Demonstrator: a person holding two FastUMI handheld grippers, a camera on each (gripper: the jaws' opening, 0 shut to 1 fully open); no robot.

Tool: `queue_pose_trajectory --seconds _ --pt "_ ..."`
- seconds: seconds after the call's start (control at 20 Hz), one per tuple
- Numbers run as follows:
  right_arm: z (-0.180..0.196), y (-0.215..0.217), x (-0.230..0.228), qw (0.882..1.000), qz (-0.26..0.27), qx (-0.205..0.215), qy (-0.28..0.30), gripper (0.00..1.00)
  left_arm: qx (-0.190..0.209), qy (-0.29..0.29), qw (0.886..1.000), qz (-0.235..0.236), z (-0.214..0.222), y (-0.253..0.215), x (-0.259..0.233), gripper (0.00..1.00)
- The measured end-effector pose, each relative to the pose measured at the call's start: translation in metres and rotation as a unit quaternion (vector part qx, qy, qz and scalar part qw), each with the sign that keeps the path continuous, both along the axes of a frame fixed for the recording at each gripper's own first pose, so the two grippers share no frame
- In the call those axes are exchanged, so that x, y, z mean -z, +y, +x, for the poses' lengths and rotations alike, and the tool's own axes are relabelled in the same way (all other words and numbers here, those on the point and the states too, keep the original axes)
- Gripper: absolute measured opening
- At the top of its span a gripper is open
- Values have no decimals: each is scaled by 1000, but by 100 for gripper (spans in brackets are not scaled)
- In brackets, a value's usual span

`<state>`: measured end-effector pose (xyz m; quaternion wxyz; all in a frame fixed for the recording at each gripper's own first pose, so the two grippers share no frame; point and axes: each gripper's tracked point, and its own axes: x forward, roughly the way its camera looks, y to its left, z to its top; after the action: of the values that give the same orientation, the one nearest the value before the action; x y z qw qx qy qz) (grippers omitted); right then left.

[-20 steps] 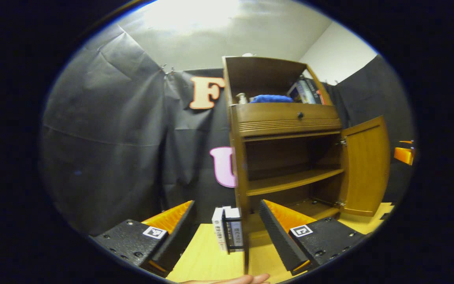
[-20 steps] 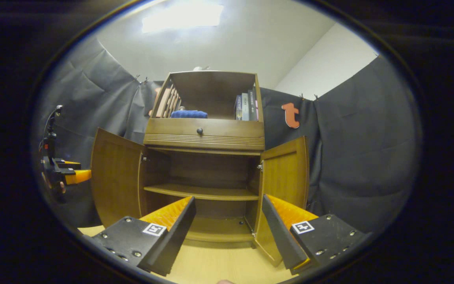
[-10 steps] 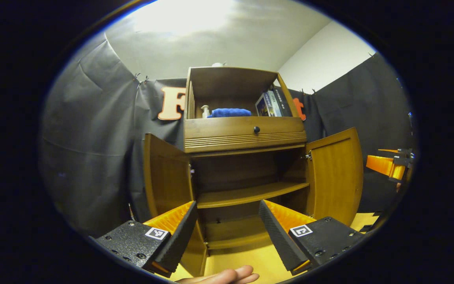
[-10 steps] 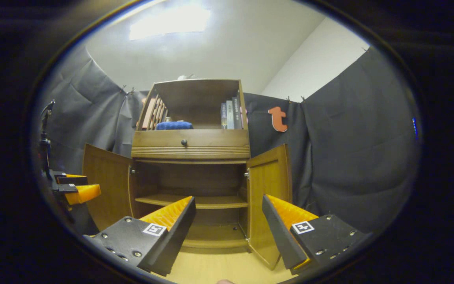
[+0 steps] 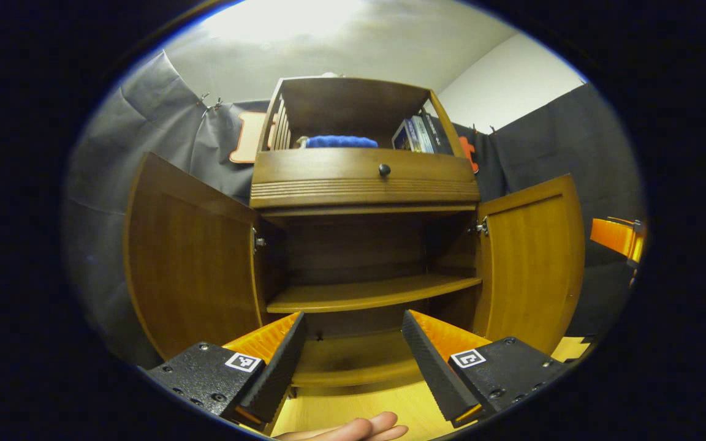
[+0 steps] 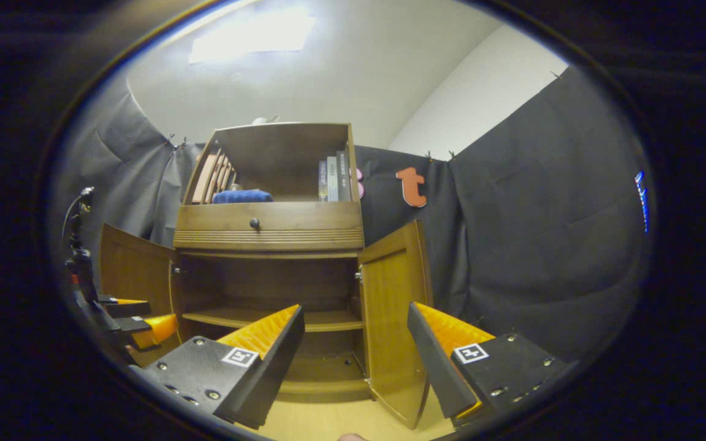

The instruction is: Open the right door of the double-door shoe cabinet with the right hand, and open the left door with the left hand.

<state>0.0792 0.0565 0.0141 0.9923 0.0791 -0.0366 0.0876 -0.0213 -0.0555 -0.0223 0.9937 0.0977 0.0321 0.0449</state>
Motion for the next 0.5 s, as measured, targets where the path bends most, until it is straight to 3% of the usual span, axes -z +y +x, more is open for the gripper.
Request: queue_pose_trajectory --seconds 0.35,0.5 --pt "42 52 47 999 -19 -39 27 96 16 32 999 9 42 -10 52 100" --pt "58 77 67 997 -40 -51 37 100 11 25 1000 10 56 2 65 100"
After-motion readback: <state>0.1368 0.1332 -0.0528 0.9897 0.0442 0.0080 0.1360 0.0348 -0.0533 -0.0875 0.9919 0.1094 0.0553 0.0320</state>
